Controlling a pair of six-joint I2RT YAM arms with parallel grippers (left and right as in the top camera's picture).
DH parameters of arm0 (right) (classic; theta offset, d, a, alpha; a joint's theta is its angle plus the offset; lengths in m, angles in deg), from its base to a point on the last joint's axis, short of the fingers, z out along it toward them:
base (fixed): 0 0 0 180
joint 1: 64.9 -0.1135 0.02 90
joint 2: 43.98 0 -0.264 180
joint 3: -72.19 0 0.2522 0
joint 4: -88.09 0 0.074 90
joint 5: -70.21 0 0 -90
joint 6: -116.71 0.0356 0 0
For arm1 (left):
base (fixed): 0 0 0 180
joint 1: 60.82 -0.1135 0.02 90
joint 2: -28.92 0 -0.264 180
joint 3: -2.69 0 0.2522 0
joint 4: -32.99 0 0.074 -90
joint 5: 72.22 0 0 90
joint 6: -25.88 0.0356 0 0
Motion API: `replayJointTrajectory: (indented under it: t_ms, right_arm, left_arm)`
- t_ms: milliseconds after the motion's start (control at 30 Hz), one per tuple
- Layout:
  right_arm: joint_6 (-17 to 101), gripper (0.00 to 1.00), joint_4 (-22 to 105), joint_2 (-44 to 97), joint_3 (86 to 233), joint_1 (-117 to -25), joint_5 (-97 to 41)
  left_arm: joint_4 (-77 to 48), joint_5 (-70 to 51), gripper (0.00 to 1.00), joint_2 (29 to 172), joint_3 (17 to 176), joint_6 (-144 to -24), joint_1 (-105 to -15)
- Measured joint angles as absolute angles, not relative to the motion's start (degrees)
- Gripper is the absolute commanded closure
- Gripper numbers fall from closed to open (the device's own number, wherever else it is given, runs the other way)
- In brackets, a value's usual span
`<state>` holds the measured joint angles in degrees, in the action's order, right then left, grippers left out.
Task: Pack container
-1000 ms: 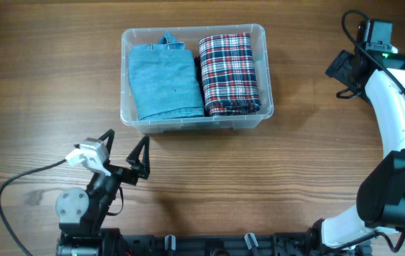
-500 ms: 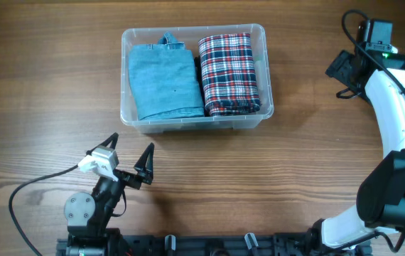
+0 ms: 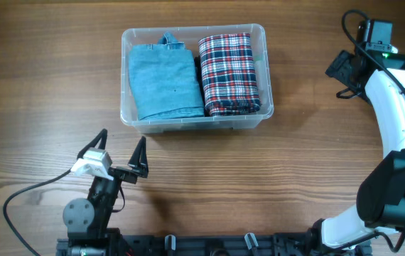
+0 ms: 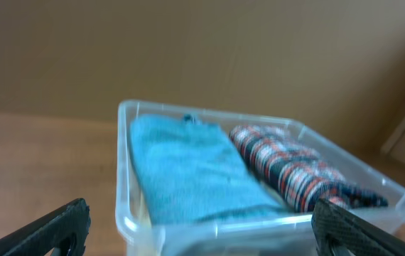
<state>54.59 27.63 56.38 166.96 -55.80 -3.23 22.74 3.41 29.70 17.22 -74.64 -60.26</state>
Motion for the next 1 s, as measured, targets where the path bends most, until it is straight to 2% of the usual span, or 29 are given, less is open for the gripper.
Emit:
replayJointTrajectory:
  t_ms: [200, 367, 1000]
  right_arm:
    - [54.6, 0.00, 27.6, 56.4, 167.0, -55.8, -3.3]
    - [54.6, 0.00, 27.6, 56.4, 167.0, -55.8, -3.3]
    - [54.6, 0.00, 27.6, 56.4, 167.0, -55.8, -3.3]
  left_arm:
    - [23.8, 3.5, 0.00, 29.7, 17.2, -74.6, -60.3]
    - [16.2, 3.8, 0.00, 29.8, 17.1, -74.6, -60.3]
    - [16.2, 3.8, 0.00, 29.8, 17.1, -74.6, -60.3]
